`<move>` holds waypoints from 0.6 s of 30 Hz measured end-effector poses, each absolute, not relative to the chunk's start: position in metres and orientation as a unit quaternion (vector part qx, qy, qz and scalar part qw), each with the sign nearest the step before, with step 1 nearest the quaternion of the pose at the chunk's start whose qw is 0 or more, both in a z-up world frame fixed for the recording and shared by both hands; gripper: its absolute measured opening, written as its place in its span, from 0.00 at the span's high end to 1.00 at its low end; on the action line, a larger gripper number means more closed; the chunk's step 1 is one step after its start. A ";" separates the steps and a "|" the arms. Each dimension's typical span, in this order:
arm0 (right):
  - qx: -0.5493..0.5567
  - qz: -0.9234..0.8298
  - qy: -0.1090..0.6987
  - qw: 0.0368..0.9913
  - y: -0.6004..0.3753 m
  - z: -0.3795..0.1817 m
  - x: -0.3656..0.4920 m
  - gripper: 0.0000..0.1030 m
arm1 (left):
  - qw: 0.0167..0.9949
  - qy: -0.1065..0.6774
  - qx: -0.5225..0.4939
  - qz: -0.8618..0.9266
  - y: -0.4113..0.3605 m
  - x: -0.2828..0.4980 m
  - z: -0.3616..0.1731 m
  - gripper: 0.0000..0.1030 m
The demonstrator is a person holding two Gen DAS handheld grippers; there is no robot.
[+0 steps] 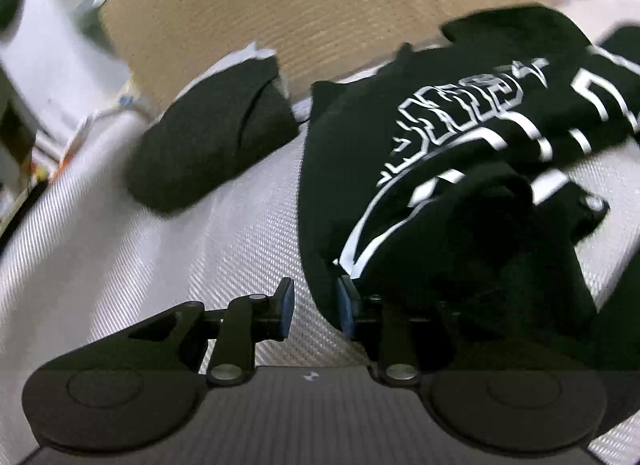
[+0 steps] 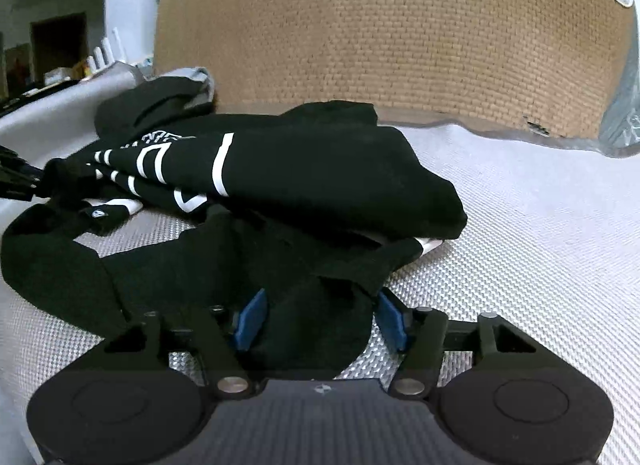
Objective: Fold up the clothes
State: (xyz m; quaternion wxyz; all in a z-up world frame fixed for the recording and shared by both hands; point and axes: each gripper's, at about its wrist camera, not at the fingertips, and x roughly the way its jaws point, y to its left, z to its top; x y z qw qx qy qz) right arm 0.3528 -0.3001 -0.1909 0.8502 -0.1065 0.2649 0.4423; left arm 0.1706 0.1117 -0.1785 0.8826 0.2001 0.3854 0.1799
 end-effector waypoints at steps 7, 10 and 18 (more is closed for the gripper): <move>-0.113 0.435 0.304 0.840 -0.288 -0.172 0.342 0.82 | 0.882 0.381 0.212 0.180 0.110 0.168 -0.182 0.74; -0.099 0.442 0.315 0.834 -0.285 -0.162 0.346 0.90 | 0.884 0.377 0.208 0.182 0.108 0.165 -0.178 0.74; -0.098 0.397 0.266 0.873 -0.309 -0.130 0.371 0.93 | 0.888 0.371 0.205 0.178 0.109 0.163 -0.177 0.71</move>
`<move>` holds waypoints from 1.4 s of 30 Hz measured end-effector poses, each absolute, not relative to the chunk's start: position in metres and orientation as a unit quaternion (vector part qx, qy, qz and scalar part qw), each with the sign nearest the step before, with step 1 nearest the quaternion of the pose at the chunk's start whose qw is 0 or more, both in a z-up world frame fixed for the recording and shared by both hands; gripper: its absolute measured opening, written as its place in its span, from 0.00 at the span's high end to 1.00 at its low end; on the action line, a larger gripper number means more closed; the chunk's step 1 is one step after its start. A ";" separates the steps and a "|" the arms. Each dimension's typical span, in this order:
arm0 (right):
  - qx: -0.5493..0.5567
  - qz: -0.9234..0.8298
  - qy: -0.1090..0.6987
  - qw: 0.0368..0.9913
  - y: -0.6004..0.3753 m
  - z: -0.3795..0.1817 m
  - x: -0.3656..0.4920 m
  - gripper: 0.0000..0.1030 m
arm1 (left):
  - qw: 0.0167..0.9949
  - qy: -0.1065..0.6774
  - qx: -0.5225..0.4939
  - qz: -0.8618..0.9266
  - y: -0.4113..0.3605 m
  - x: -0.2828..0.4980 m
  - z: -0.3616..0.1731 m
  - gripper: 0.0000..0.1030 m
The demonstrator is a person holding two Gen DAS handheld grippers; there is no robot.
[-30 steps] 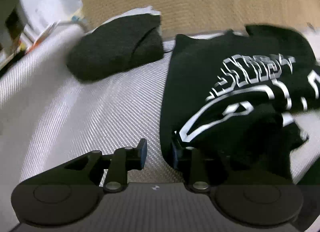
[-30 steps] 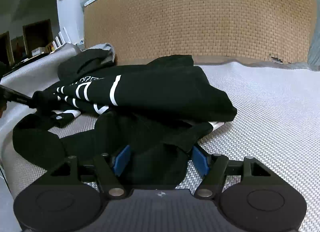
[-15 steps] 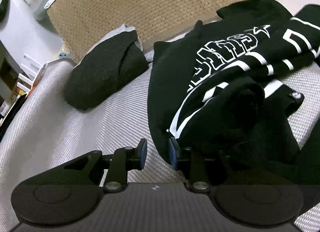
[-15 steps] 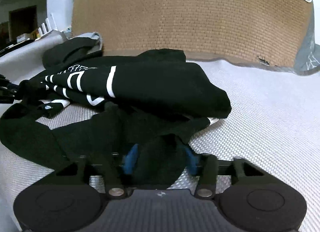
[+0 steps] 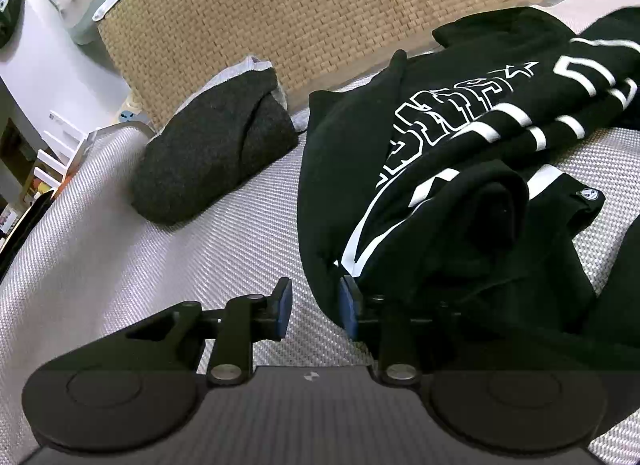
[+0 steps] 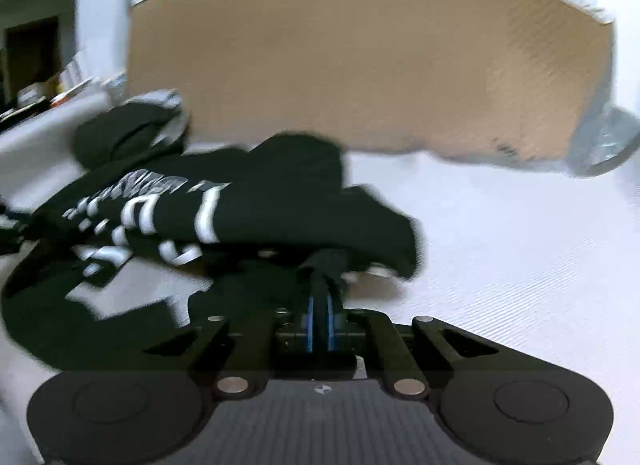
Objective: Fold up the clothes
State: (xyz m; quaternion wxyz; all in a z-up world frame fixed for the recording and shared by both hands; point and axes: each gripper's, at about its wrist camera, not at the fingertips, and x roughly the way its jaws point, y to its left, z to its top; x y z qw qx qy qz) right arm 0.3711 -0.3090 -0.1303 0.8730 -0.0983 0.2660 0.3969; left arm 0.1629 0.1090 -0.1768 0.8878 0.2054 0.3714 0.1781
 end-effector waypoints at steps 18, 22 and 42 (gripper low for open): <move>-0.187 0.305 0.178 0.917 -0.340 -0.079 0.451 0.93 | 0.889 0.367 0.220 0.164 0.107 0.162 -0.179 0.68; -0.184 0.285 0.153 0.928 -0.336 -0.056 0.470 0.93 | 0.896 0.358 0.214 0.150 0.106 0.160 -0.177 0.57; -0.224 0.275 0.147 0.923 -0.253 -0.081 0.454 0.68 | 0.907 0.351 0.203 0.109 0.103 0.166 -0.179 0.56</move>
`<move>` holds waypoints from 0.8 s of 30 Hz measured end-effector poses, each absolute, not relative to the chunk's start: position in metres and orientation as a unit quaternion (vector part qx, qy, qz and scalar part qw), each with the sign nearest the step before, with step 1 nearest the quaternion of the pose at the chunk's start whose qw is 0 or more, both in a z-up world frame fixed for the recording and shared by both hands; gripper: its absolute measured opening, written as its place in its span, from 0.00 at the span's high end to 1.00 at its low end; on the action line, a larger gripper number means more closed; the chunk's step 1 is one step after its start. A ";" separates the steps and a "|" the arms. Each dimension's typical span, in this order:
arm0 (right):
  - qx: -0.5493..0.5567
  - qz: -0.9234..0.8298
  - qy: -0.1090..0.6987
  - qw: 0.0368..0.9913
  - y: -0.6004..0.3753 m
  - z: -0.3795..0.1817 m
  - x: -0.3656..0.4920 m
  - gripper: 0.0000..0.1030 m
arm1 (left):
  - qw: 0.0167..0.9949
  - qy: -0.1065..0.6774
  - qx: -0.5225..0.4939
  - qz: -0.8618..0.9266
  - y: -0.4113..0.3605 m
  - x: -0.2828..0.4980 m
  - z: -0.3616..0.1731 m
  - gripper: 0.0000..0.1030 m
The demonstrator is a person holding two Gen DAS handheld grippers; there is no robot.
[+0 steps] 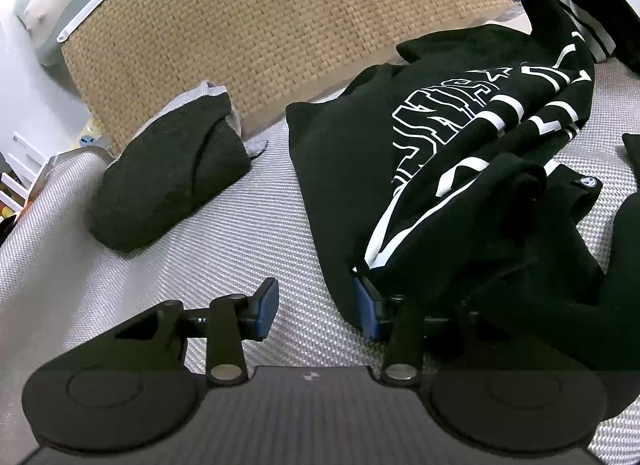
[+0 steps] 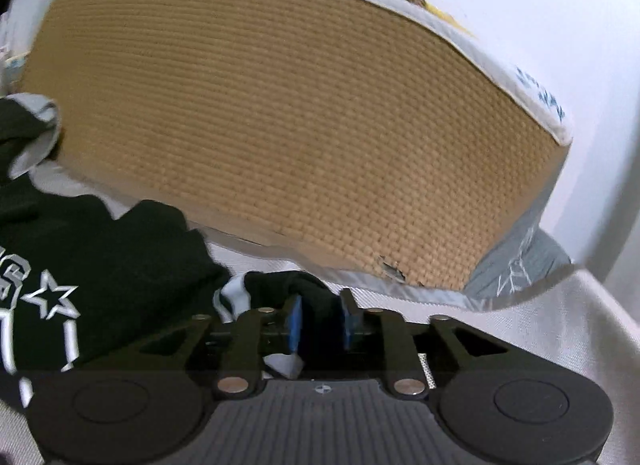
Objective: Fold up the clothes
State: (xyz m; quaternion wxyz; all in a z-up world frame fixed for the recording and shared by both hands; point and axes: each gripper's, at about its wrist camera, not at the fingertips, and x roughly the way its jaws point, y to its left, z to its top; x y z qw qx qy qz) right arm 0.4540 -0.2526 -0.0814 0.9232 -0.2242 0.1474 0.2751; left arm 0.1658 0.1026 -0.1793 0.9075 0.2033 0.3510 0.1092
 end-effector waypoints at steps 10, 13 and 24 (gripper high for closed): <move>-0.201 0.375 0.147 0.893 -0.281 -0.075 0.385 0.48 | 0.908 0.349 0.204 0.109 0.101 0.163 -0.178 0.56; -0.204 0.444 0.197 0.850 -0.274 -0.087 0.364 0.48 | 0.908 0.349 0.207 0.109 0.101 0.162 -0.176 0.56; -0.252 0.619 0.302 0.680 -0.219 -0.146 0.267 0.48 | 0.906 0.346 0.217 0.109 0.100 0.158 -0.173 0.54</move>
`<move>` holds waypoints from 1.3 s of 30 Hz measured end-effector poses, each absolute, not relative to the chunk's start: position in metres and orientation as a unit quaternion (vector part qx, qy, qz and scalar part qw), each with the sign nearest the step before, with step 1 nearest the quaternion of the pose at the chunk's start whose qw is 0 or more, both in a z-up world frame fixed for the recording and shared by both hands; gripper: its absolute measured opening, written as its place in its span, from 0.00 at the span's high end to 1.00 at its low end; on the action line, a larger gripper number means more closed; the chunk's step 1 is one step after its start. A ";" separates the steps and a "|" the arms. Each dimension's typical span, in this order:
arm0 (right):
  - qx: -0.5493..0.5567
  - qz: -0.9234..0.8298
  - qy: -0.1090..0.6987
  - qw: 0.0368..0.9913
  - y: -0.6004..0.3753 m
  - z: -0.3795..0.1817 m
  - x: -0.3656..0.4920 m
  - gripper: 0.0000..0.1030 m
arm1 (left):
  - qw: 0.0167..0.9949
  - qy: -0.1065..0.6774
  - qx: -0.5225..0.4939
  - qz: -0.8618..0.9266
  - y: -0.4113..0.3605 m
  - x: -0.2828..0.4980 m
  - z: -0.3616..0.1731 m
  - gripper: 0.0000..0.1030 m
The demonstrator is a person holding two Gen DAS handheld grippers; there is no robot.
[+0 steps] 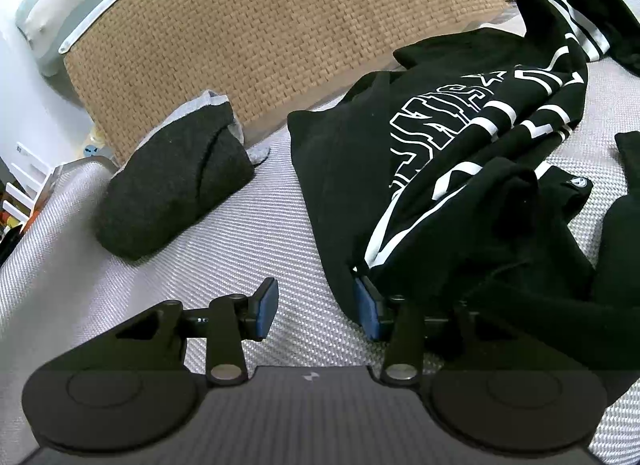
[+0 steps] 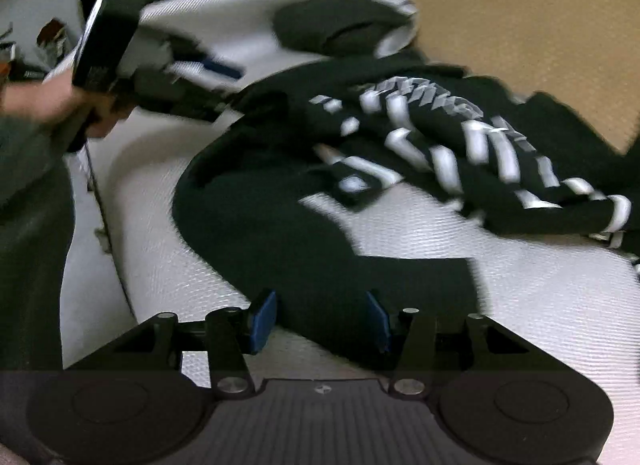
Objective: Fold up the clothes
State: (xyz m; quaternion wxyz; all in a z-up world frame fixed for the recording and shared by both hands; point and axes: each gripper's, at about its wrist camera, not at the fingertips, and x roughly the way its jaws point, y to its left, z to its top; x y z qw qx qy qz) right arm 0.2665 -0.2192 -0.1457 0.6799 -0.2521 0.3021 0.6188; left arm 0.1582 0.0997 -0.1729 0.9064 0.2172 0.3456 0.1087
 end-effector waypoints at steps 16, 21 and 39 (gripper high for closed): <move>-0.185 0.687 0.279 0.645 -0.114 -0.148 0.203 0.80 | 0.913 0.323 0.217 0.125 0.101 0.154 -0.168 0.53; -0.141 0.702 0.301 0.630 -0.095 -0.147 0.204 0.80 | 0.915 0.316 0.215 0.130 0.101 0.154 -0.167 0.53; -0.108 0.704 0.241 0.659 -0.199 -0.099 0.255 0.58 | 0.906 0.334 0.236 0.108 0.096 0.153 -0.171 0.52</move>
